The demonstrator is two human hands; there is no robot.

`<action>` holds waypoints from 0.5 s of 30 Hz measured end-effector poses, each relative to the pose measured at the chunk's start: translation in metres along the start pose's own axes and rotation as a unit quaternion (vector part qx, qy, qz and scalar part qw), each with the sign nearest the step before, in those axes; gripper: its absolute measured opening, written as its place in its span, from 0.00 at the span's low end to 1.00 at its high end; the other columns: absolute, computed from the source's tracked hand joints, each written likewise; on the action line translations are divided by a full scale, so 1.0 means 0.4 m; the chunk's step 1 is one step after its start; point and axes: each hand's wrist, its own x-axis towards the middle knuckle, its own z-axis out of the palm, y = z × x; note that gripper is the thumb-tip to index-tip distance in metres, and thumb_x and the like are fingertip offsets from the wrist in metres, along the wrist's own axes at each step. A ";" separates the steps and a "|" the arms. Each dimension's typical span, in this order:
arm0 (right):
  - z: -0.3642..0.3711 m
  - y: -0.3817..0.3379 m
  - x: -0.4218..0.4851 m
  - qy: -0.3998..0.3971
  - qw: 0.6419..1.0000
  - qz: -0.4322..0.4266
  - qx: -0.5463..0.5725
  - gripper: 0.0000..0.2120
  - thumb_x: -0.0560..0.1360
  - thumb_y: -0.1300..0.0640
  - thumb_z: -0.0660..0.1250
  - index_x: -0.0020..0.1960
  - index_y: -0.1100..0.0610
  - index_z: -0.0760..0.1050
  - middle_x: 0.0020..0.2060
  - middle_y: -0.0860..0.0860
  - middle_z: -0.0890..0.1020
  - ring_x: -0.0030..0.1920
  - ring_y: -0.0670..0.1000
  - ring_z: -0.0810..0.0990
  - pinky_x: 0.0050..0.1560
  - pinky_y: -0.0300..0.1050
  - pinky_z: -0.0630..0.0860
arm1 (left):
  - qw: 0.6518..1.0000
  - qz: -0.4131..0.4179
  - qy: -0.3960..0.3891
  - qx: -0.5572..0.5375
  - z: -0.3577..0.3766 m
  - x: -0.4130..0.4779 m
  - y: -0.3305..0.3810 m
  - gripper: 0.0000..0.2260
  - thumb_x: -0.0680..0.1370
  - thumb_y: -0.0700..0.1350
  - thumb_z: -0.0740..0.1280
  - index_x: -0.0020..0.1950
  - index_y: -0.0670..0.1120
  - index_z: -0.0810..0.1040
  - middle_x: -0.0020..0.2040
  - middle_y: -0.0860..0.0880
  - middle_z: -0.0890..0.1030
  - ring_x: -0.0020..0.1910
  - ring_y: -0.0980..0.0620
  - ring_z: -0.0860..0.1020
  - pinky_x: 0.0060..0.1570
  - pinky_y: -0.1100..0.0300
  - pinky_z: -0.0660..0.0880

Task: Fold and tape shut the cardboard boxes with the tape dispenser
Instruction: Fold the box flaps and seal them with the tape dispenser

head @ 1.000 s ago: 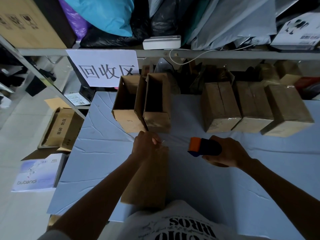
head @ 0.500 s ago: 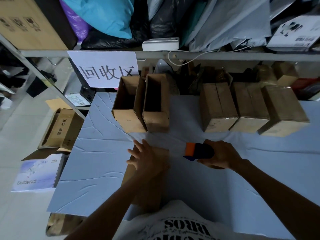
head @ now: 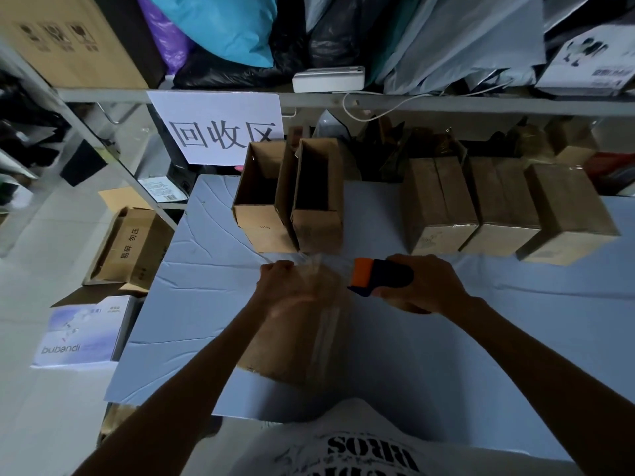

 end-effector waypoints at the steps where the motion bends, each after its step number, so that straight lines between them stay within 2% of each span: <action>1: 0.006 -0.005 0.003 -0.003 1.000 -0.007 -0.008 0.21 0.65 0.32 0.68 0.50 0.45 0.71 0.35 0.41 0.74 0.38 0.45 0.76 0.43 0.41 0.74 | 1.000 0.011 -0.002 -0.002 0.002 0.002 -0.005 0.28 0.70 0.61 0.71 0.57 0.40 0.75 0.56 0.43 0.78 0.57 0.44 0.74 0.56 0.56 0.65; 3: 0.016 -0.014 0.012 0.000 1.000 -0.005 -0.007 0.24 0.65 0.32 0.68 0.53 0.46 0.72 0.37 0.42 0.75 0.40 0.46 0.77 0.46 0.43 0.75 | 0.999 0.017 -0.018 -0.043 0.004 -0.003 -0.012 0.32 0.68 0.61 0.73 0.62 0.41 0.74 0.61 0.44 0.74 0.61 0.46 0.71 0.62 0.55 0.64; 5: 0.020 -0.023 0.020 0.008 1.000 0.009 0.002 0.25 0.65 0.31 0.68 0.53 0.45 0.72 0.37 0.41 0.74 0.40 0.46 0.77 0.44 0.41 0.73 | 0.987 -0.012 -0.030 -0.160 0.002 -0.015 -0.018 0.37 0.63 0.59 0.74 0.66 0.43 0.71 0.67 0.45 0.69 0.64 0.44 0.67 0.66 0.49 0.64; 7: 0.020 -0.033 0.027 0.016 1.000 0.010 -0.006 0.26 0.64 0.30 0.68 0.53 0.45 0.72 0.37 0.41 0.74 0.40 0.46 0.76 0.43 0.40 0.71 | 0.965 -0.039 -0.037 -0.258 0.007 -0.015 -0.033 0.35 0.66 0.51 0.77 0.69 0.45 0.68 0.69 0.44 0.66 0.64 0.45 0.67 0.62 0.53 0.66; 9: 0.019 -0.047 0.034 0.026 1.000 0.002 -0.007 0.27 0.63 0.30 0.68 0.54 0.46 0.74 0.38 0.42 0.77 0.41 0.47 0.78 0.43 0.41 0.73 | 0.940 -0.055 -0.067 -0.330 0.002 -0.009 -0.051 0.32 0.70 0.45 0.75 0.71 0.47 0.67 0.70 0.44 0.67 0.64 0.45 0.69 0.59 0.54 0.67; 11: 0.016 -0.065 0.047 0.033 0.999 -0.002 -0.006 0.29 0.63 0.30 0.68 0.55 0.47 0.75 0.41 0.44 0.79 0.42 0.47 0.78 0.43 0.42 0.73 | 0.932 -0.083 -0.118 -0.334 -0.018 0.001 -0.065 0.32 0.72 0.46 0.73 0.73 0.50 0.64 0.71 0.43 0.66 0.67 0.42 0.67 0.63 0.48 0.66; 13: 0.013 -0.089 0.061 0.043 0.999 -0.005 -0.012 0.30 0.61 0.28 0.67 0.54 0.47 0.75 0.40 0.43 0.77 0.41 0.46 0.76 0.41 0.40 0.70 | 0.932 -0.102 -0.163 -0.308 -0.047 0.008 -0.077 0.33 0.73 0.47 0.72 0.75 0.51 0.61 0.74 0.44 0.63 0.71 0.41 0.64 0.65 0.41 0.65; 15: 0.011 -0.111 0.077 0.053 0.998 -0.006 -0.016 0.32 0.59 0.25 0.63 0.52 0.46 0.75 0.38 0.42 0.75 0.40 0.46 0.76 0.39 0.39 0.69 | 0.939 -0.094 -0.147 -0.296 -0.077 0.020 -0.081 0.35 0.72 0.44 0.74 0.75 0.50 0.61 0.73 0.44 0.63 0.69 0.42 0.66 0.61 0.44 0.71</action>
